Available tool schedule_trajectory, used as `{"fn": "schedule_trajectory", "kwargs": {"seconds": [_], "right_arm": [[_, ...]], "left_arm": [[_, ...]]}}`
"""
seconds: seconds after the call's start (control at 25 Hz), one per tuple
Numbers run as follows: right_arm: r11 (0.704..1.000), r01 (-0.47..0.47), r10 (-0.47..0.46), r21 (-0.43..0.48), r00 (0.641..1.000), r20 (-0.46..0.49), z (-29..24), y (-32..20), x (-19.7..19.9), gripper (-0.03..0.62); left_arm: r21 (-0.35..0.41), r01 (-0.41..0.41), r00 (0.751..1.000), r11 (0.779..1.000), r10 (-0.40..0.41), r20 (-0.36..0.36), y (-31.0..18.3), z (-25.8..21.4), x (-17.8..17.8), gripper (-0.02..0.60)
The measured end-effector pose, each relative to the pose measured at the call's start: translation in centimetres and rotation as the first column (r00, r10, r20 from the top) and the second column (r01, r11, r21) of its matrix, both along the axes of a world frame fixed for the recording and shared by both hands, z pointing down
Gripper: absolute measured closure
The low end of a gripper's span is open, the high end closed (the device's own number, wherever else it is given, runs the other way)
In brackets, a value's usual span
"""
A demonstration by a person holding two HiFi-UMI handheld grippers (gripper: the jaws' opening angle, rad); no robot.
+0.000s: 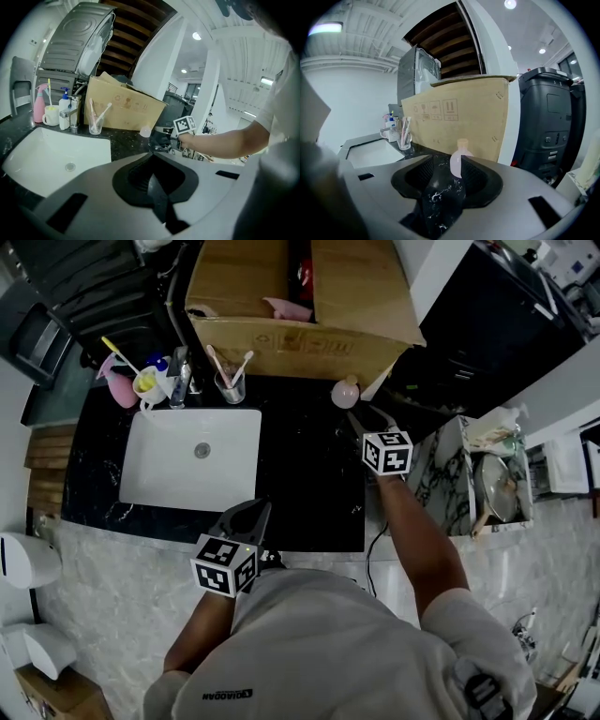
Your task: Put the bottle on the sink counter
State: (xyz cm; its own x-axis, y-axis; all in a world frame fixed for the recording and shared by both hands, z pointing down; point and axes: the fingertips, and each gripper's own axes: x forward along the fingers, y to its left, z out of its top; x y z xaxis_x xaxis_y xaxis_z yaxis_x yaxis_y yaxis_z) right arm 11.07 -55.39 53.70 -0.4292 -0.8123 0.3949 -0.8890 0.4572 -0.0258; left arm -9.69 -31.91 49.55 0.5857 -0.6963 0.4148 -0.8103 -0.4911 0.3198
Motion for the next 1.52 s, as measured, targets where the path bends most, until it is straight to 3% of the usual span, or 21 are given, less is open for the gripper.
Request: {"fn": "schedule_trajectory", "kwargs": {"seconds": [0.32,0.76,1.0,1.2,1.52], "right_arm": [[0.998,0.025,-0.02,-0.066,0.997,0.071,0.4,8.0,0.6,0.384],[0.992,0.083,-0.055,-0.099,0.965,0.255,-2.6,19.7,1.0,0.405],[0.989,0.115,-0.076,-0.09,0.932,0.355,-5.3,25.9,2.0,0.487],[0.991,0.128,-0.104,-0.044,0.927,0.36,-6.6,30.2,2.6,0.548],[0.985,0.17,-0.152,-0.017,0.919,0.365,-7.6,35.3,3.7,0.554]], "left_arm": [[0.026,-0.017,1.0,1.0,0.017,-0.014,3.0,-1.3,2.2,0.569],[0.05,-0.051,0.999,0.997,0.052,-0.01,6.4,-2.1,5.7,0.569],[0.075,-0.075,0.997,0.994,0.076,-0.009,8.5,-2.9,7.7,0.569],[0.086,-0.103,0.994,0.991,0.105,-0.01,10.3,-3.2,10.0,0.569],[0.111,-0.138,0.99,0.984,0.139,-0.003,13.8,-3.8,13.7,0.569]]}}
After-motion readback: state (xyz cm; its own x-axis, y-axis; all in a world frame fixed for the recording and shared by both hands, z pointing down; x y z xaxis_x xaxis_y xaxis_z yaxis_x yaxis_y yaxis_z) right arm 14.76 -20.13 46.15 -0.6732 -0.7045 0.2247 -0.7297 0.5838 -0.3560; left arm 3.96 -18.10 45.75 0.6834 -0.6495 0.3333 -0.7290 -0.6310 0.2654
